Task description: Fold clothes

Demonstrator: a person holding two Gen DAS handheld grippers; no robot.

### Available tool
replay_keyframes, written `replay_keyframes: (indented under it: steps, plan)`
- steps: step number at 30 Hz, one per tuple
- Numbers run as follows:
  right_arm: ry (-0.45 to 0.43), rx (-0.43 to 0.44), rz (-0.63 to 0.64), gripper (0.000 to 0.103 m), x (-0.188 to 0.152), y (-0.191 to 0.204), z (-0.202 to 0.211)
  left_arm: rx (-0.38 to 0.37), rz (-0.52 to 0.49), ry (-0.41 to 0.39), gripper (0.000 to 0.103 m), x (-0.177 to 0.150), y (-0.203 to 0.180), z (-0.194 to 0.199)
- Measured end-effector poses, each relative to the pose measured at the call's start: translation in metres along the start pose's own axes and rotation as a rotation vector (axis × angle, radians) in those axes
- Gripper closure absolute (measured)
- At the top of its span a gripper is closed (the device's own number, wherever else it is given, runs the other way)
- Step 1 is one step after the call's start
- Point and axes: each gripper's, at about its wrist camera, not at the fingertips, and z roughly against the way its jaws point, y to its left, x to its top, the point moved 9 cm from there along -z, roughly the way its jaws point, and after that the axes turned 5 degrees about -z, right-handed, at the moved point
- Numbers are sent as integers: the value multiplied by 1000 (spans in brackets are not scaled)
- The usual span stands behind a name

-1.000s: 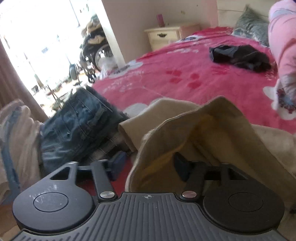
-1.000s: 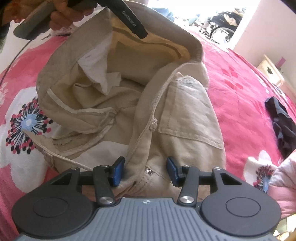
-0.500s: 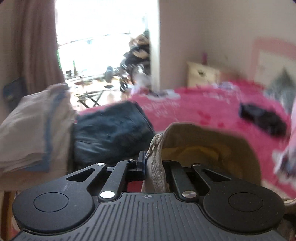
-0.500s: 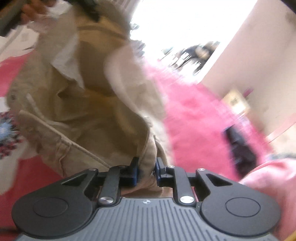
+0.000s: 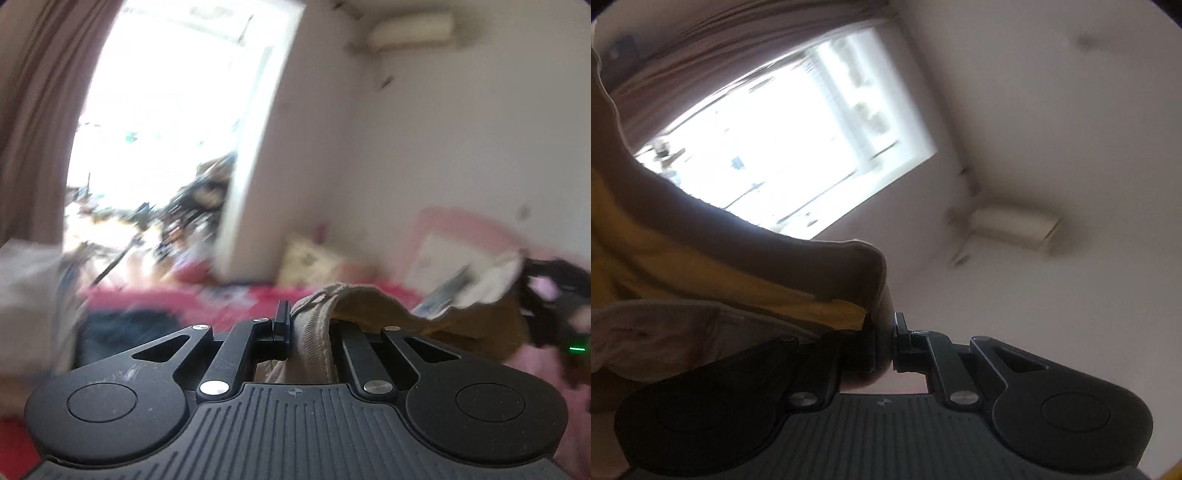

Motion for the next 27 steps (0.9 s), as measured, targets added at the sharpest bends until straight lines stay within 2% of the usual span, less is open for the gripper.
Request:
replay_keyframes:
  steps: [2,6,10,12,15,17,21,23,27]
  plan:
    - [-21,-60,-38,95,22,-37,-32,-67,-5,-42,99,36,-22,2]
    - [-41,-183,-200,95,73,-129,-88,-179,-35,-144,99,104,-71,2]
    - [-117,-344,-303,95,126,-215,-118,-302,-37,-262,99,160,-117,10]
    - [-172,-412,-353,95,157,-247,-122,-371,-9,-321,99,182,-134,19]
    - [-216,-402,-415,95,192,-259,-130,-442,9,-410,99,205,-150,35]
    - [-226,-344,-430,95,203,-237,-140,-450,4,-444,99,207,-154,40]
    - [-225,-160,-432,95,201,-152,-148,-403,28,-382,99,179,-134,31]
    - [-227,-37,-443,95,198,-94,-135,-335,69,-310,99,149,-108,33]
    - [-241,235,-486,95,198,29,-78,-176,179,-175,99,72,-42,50]
